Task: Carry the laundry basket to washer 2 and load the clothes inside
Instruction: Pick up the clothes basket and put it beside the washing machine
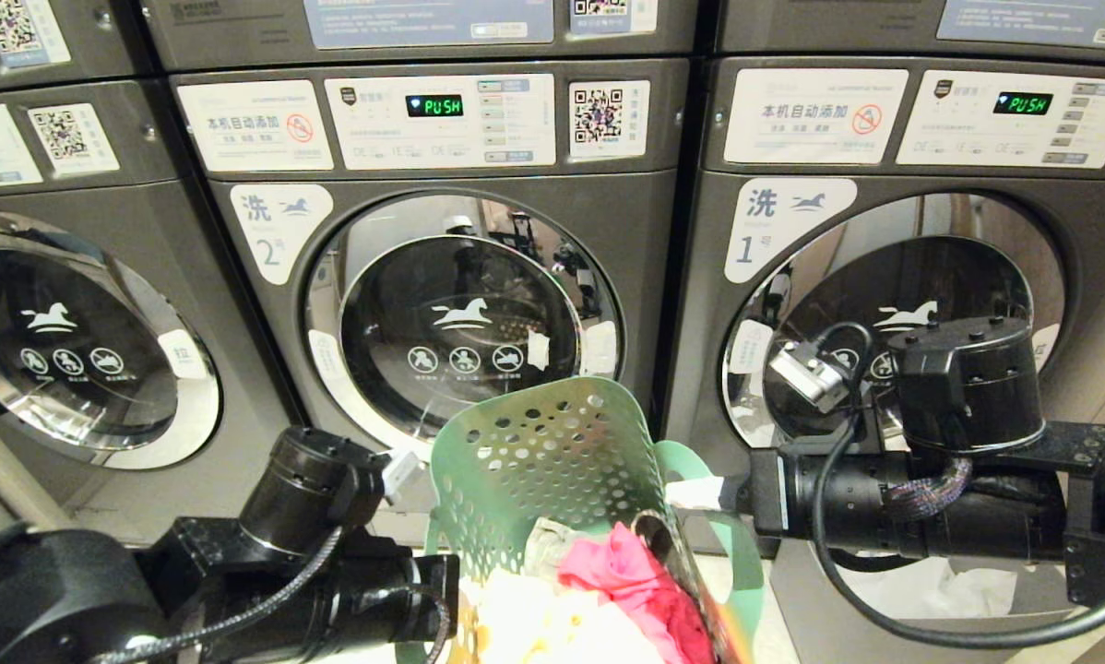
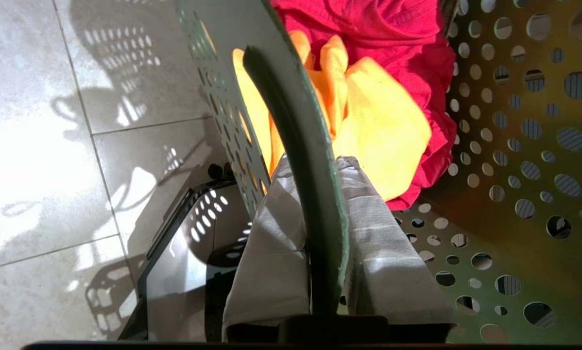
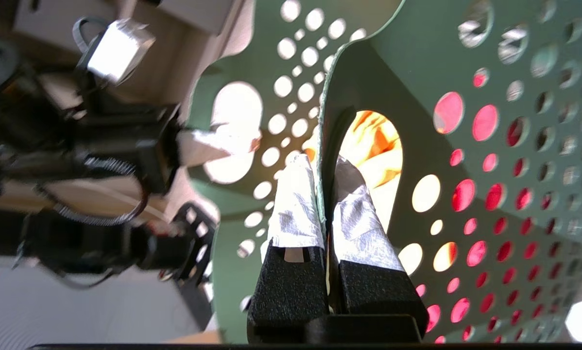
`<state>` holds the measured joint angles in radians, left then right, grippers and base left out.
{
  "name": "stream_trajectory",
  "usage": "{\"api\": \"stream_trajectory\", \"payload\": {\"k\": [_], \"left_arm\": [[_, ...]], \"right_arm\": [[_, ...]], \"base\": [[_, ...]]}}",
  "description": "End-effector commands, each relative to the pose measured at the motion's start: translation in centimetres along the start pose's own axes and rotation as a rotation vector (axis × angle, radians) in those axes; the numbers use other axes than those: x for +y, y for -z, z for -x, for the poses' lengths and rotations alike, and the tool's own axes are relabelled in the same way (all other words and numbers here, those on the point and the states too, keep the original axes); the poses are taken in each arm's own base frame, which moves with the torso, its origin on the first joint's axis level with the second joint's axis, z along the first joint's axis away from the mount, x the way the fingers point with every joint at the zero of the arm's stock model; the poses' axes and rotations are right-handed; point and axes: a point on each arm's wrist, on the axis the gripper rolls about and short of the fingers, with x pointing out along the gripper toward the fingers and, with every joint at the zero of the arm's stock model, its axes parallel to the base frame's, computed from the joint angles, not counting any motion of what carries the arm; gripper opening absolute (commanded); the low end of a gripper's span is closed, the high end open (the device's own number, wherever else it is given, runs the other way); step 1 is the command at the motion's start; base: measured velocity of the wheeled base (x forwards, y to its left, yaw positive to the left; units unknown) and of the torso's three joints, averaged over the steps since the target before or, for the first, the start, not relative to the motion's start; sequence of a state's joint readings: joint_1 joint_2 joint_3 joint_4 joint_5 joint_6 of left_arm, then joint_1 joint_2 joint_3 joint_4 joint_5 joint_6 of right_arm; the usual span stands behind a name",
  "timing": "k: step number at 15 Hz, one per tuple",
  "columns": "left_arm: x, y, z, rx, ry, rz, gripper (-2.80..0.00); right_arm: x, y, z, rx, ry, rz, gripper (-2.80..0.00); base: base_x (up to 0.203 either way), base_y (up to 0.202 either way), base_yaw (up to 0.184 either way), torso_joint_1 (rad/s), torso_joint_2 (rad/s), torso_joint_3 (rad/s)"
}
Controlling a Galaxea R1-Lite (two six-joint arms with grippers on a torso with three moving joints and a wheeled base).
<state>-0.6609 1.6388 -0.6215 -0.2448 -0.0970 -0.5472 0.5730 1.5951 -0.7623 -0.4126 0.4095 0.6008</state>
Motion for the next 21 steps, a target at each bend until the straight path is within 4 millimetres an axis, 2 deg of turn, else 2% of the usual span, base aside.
{"api": "stream_trajectory", "payload": {"k": [1,5,9,12,17,21], "left_arm": [[0.0,-0.8,-2.8,0.025,-0.026,-0.007,-2.8],[-0.7,-3.7,-9.0,0.0,-0.058,-0.033,-2.8],[-2.0,-6.7,-14.2,-0.052,-0.035,-0.056,-2.8],[-2.9,-7.7,-18.2,-0.064,-0.017,-0.071,-2.8],[-5.8,-8.8,-22.3,-0.052,0.016,-0.104,-2.8],[-7.9,-8.4,-24.5,-0.018,0.032,-0.136,-2.8]], "right_arm": [[-1.2,-0.1,-1.1,-0.027,0.1,-0.018,-2.8],[-5.3,-0.9,-2.5,-0.05,0.255,-0.066,-2.8],[-9.6,-2.0,-4.0,-0.036,0.346,-0.053,-2.8],[-13.0,-3.9,-4.7,-0.067,0.398,-0.067,-2.8],[-17.9,-4.7,-4.6,-0.059,0.471,-0.058,-2.8],[-20.3,-4.4,-4.1,-0.04,0.488,-0.081,-2.8]], "base": [[0.0,0.0,0.0,0.0,0.0,0.0],[0.0,0.0,0.0,0.0,0.0,0.0],[0.0,0.0,0.0,0.0,0.0,0.0],[0.0,0.0,0.0,0.0,0.0,0.0],[0.0,0.0,0.0,0.0,0.0,0.0],[0.0,0.0,0.0,0.0,0.0,0.0]]}}
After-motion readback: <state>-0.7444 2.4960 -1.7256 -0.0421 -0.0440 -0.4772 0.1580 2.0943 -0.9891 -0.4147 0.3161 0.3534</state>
